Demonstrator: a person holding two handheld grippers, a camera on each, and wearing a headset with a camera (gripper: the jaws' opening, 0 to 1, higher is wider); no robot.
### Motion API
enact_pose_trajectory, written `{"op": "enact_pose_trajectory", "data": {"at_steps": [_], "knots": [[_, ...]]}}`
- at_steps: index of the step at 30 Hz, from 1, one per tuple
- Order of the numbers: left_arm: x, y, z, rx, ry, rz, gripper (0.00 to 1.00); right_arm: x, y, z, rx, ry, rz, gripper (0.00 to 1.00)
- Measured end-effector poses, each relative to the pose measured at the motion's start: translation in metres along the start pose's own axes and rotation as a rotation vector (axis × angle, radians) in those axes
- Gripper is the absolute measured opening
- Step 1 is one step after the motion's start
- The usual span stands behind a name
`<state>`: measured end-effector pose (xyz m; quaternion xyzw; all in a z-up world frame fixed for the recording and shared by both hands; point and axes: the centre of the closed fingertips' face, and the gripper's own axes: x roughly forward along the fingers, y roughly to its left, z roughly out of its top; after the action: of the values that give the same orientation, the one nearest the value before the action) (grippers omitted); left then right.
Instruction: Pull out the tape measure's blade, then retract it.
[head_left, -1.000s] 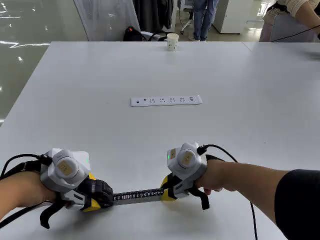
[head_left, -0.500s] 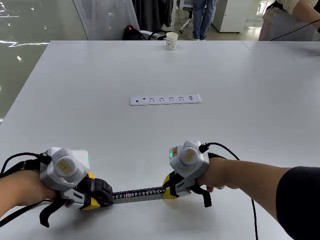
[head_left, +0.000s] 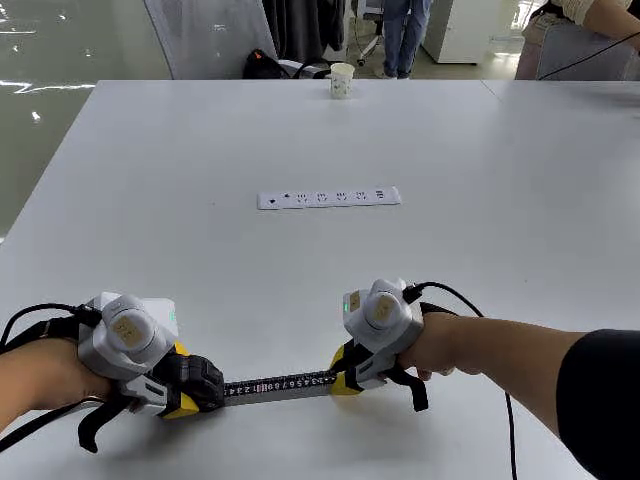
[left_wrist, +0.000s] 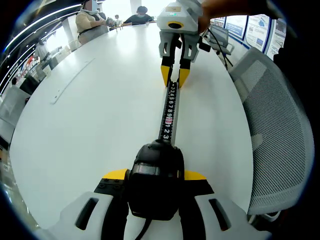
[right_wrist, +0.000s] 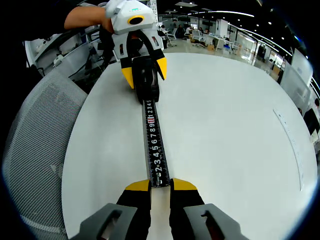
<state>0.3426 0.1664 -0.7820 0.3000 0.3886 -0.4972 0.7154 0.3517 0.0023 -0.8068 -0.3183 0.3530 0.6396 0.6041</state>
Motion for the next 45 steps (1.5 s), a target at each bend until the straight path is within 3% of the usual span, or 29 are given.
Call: {"op": "enact_pose_trajectory", "data": {"at_steps": [45], "knots": [[0.000,0.000,0.001,-0.002,-0.003,0.001,0.33,-0.012,-0.003,-0.017,0.019,0.012,-0.012,0.09]]}}
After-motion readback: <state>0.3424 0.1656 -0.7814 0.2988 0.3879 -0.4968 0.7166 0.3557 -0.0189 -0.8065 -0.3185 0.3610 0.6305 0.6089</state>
